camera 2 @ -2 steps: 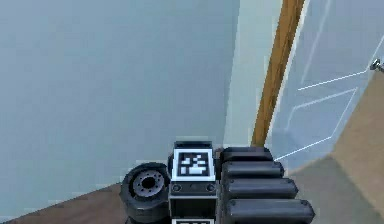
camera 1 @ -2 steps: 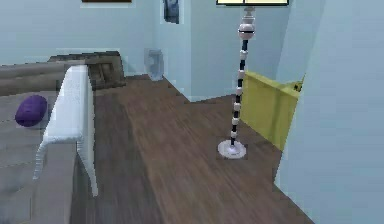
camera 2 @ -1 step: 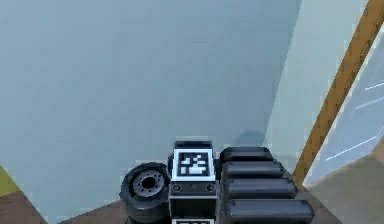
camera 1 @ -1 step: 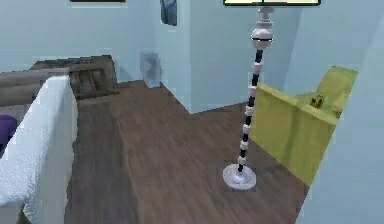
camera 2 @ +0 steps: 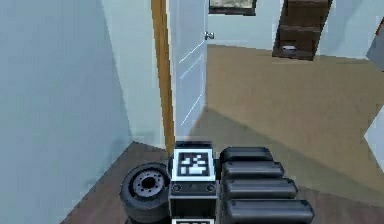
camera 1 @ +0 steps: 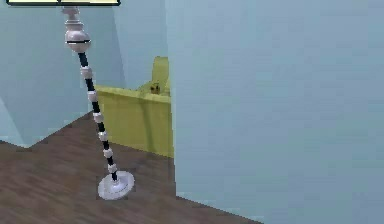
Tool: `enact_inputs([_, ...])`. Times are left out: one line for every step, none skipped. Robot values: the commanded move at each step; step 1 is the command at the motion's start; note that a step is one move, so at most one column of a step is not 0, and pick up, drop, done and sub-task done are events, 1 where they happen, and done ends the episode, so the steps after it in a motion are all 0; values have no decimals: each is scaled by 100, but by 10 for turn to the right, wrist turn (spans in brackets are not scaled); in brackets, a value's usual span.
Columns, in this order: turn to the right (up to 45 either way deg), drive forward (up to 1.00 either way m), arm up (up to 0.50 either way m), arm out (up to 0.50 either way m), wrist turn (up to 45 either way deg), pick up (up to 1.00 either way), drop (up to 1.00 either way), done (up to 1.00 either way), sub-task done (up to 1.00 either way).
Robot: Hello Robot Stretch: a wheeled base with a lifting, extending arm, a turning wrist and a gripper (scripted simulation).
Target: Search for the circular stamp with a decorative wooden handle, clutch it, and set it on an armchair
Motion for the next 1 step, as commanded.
enact_inputs([90, 0, 0, 0, 0, 0, 0, 0, 0])
